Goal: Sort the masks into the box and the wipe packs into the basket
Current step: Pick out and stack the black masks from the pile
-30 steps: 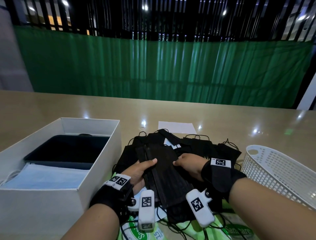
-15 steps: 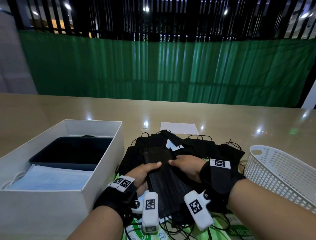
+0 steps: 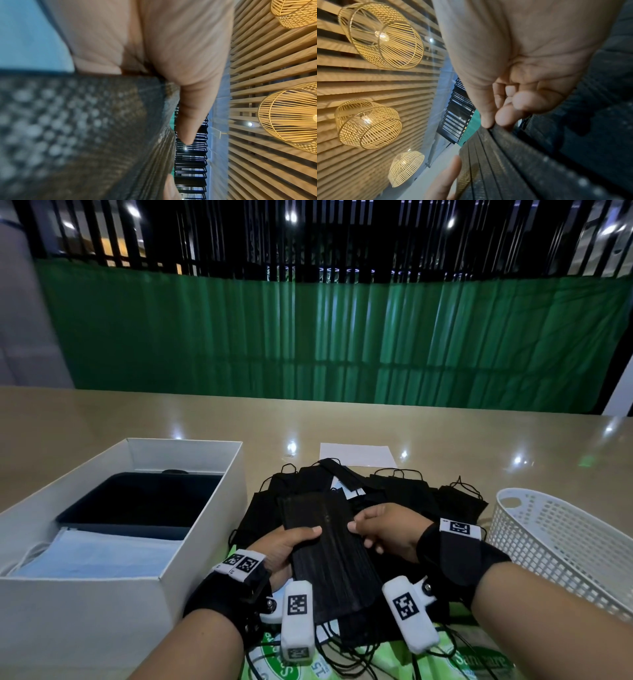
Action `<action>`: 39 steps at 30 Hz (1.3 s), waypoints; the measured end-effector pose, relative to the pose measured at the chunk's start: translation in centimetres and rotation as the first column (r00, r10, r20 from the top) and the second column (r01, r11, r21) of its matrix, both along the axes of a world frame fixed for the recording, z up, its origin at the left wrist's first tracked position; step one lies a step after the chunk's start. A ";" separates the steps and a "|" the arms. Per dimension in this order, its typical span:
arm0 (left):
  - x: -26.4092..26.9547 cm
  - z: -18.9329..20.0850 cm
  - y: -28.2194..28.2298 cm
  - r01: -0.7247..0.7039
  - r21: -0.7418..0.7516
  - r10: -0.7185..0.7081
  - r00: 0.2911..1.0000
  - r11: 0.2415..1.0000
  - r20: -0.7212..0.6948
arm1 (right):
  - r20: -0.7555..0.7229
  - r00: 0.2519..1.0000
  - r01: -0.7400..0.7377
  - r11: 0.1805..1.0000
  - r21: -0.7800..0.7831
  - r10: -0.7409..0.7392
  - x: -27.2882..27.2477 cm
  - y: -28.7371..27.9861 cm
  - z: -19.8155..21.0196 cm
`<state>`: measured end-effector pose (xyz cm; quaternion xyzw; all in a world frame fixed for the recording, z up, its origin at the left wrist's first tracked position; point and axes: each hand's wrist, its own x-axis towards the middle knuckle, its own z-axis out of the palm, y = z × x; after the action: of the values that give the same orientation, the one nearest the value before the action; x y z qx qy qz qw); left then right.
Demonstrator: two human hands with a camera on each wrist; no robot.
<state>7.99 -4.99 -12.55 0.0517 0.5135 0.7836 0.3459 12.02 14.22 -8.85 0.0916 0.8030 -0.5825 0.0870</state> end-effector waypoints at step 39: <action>-0.6 -0.8 0.2 -0.012 0.009 0.012 0.999 1.000 -0.046 | 0.111 0.992 -0.099 0.903 0.417 0.058 0.7 -1.5 1.1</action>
<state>7.39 -4.81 -13.35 0.0682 0.5183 0.7865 0.3289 12.73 12.69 -7.72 0.1037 0.9077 -0.3862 0.1268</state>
